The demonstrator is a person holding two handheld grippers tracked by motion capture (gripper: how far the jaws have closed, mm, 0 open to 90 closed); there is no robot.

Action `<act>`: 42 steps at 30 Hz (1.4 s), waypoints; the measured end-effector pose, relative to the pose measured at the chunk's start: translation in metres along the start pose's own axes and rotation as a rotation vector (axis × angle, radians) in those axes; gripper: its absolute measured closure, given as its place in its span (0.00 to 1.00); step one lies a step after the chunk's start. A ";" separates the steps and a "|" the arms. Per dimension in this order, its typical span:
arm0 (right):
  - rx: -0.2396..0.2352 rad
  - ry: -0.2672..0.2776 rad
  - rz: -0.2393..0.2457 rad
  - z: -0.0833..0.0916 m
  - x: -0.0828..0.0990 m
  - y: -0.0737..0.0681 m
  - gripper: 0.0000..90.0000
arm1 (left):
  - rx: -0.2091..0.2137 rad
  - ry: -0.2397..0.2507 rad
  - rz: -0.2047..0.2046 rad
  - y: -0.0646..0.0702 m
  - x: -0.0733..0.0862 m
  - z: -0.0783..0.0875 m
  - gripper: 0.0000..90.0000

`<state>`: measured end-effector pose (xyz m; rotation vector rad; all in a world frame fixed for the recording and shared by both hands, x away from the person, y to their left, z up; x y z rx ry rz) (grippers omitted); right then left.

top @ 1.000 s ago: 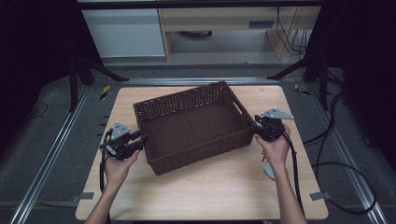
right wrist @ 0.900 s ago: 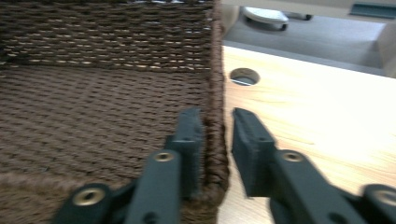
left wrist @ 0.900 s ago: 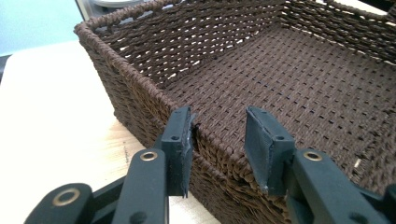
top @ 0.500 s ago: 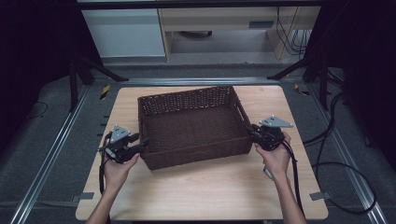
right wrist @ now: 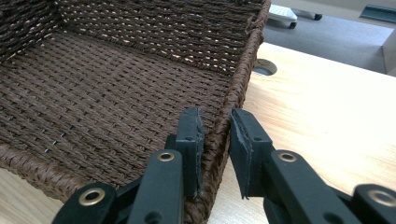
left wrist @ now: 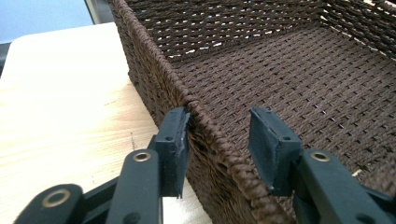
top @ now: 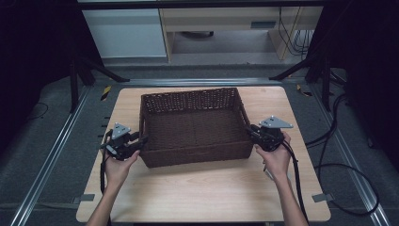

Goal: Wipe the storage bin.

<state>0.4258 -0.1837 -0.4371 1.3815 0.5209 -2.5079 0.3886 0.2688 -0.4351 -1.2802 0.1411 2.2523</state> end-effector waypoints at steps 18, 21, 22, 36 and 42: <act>-0.004 -0.007 0.000 0.011 0.008 -0.011 0.79 | 0.022 -0.009 0.014 0.000 0.006 0.008 0.71; -0.005 -0.007 -0.012 0.014 0.011 -0.012 0.80 | 0.015 -0.014 0.018 0.001 0.007 0.010 0.72; -0.006 -0.008 -0.011 0.016 0.012 -0.013 0.80 | 0.012 -0.017 0.019 0.002 0.007 0.011 0.72; -0.031 -0.008 0.006 0.040 0.028 -0.027 0.79 | 0.017 -0.011 0.025 0.013 0.022 0.038 0.73; -0.036 -0.008 -0.004 0.043 0.030 -0.028 0.79 | 0.029 0.003 0.026 0.011 0.023 0.037 0.72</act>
Point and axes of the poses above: each handheld gripper's, and its own axes: z roughly backward along the jaws, x roughly out of its underside, y roughly to its right, the point moved 2 cm from there along -z, roughly forward along the jaws, and after that the axes turned 14 degrees about -z, right-handed, at the moved point
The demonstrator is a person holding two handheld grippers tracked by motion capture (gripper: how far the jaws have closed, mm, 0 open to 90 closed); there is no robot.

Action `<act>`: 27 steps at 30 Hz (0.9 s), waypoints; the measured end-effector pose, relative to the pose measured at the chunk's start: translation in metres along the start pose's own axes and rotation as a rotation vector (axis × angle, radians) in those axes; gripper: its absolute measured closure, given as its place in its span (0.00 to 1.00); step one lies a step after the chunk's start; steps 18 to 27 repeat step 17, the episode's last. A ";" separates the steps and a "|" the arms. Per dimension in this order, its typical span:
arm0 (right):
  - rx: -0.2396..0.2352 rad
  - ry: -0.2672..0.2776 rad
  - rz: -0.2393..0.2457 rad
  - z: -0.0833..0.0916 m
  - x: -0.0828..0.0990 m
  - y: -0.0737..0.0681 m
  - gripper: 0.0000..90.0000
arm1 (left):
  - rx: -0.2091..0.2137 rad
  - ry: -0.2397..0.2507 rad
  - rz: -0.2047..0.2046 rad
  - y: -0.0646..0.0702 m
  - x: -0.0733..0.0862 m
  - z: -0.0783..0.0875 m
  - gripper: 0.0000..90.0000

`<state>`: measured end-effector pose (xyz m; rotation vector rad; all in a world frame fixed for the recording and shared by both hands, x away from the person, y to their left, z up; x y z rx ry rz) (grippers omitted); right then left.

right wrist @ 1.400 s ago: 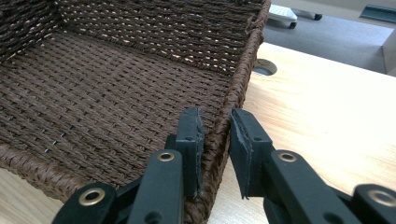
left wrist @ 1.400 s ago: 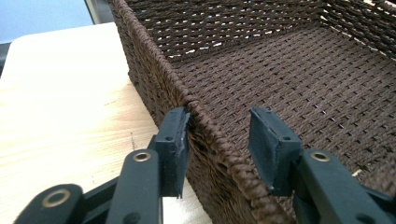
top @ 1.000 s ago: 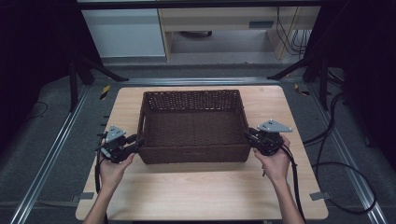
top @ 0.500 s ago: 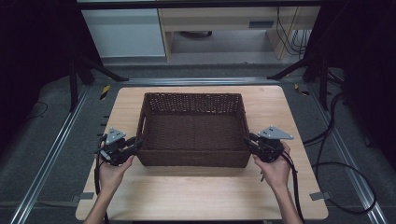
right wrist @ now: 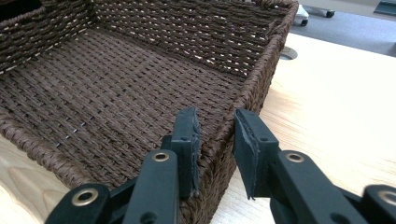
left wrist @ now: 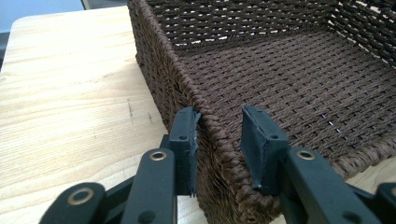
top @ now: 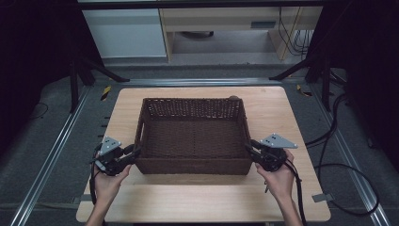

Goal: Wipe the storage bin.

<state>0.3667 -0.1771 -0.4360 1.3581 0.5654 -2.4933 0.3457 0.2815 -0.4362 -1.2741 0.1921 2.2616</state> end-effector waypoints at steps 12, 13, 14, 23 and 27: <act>-0.001 0.038 -0.011 0.005 -0.007 0.002 0.65 | 0.017 0.097 0.033 -0.010 -0.006 0.011 0.59; -0.004 0.058 -0.023 0.008 -0.009 0.004 0.61 | 0.015 0.118 0.037 -0.012 -0.008 0.015 0.57; -0.005 0.076 -0.033 0.010 -0.011 0.006 0.58 | 0.010 0.134 0.039 -0.015 -0.009 0.019 0.55; 0.020 0.122 -0.053 0.018 -0.015 0.018 0.46 | 0.006 0.156 0.039 -0.020 -0.010 0.025 0.49; 0.020 0.122 -0.053 0.018 -0.015 0.018 0.46 | 0.006 0.156 0.039 -0.020 -0.010 0.025 0.49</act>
Point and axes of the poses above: each handheld gripper's, and its own axes: z roughly backward along the jaws, x roughly out of its underside, y roughly to its right, the point moved 2 cm from there along -z, roughly forward along the jaws, and after that the axes turned 14 degrees about -z, right-handed, at the moved point
